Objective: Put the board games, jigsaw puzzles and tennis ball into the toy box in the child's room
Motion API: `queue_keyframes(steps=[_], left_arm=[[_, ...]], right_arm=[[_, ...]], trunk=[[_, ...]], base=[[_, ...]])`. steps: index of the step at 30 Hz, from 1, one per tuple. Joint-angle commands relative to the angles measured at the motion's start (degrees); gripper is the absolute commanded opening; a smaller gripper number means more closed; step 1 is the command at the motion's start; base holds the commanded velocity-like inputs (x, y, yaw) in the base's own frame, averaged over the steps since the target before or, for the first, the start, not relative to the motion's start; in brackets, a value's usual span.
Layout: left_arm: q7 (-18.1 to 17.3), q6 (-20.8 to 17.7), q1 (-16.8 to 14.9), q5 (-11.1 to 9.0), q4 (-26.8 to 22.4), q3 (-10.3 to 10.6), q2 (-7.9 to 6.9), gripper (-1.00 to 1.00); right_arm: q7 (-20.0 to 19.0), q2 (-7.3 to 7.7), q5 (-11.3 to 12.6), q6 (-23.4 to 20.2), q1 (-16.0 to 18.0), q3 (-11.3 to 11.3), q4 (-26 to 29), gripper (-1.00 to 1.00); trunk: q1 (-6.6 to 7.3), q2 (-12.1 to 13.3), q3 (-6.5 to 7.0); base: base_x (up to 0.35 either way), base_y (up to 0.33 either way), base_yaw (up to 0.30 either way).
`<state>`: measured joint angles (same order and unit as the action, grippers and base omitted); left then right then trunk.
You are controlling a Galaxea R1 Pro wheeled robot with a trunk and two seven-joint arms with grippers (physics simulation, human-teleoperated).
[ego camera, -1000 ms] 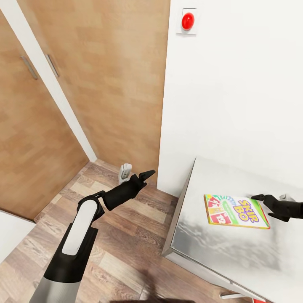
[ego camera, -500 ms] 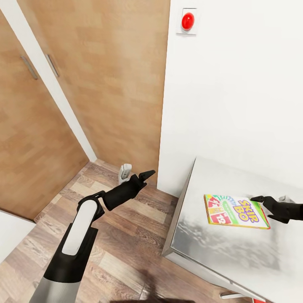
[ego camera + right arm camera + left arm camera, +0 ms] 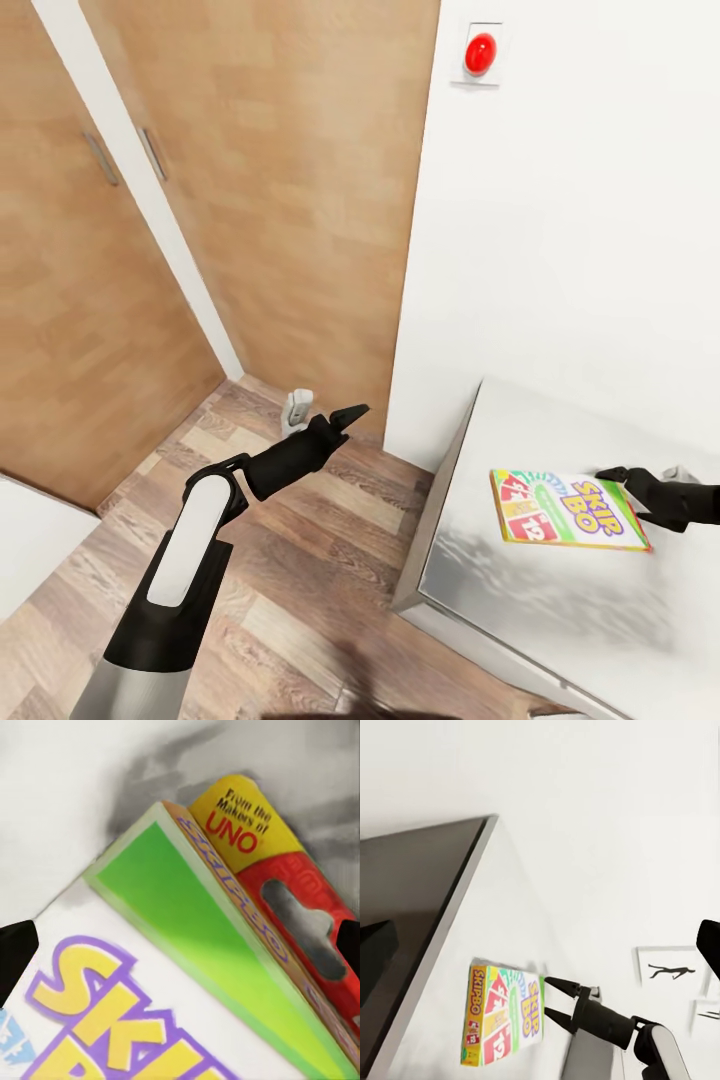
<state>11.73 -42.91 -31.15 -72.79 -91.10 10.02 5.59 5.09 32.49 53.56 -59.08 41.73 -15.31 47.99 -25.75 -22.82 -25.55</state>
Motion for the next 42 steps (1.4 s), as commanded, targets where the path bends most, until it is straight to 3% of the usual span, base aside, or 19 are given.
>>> queue_keyframes(steps=[1, 13, 42], left_arm=[[0.55, -0.16, -0.05, -0.59, -0.04, -0.02, 0.03, 1.0], [0.57, -0.16, -0.05, -0.59, -0.04, 0.0, 0.0, 1.0], [0.39, -0.16, -0.09, -0.6, -0.13, 0.0, 0.04, 1.0]], right_arm=[[0.53, 0.01, 0.64, -0.22, 0.02, -0.07, 0.05, 1.0], [0.53, 0.03, 0.68, -0.92, 0.01, -0.13, 0.36, 1.0], [0.62, 0.03, 0.83, -0.92, 0.01, -0.07, 0.44, 1.0]], trunk=[[-0.03, -0.1, -0.06], [-0.03, -0.1, 0.1], [-0.03, -0.1, 0.12]], base=[[0.0, 0.0, 0.221], [0.0, 0.0, 0.138], [-0.067, 0.0, 0.007]])
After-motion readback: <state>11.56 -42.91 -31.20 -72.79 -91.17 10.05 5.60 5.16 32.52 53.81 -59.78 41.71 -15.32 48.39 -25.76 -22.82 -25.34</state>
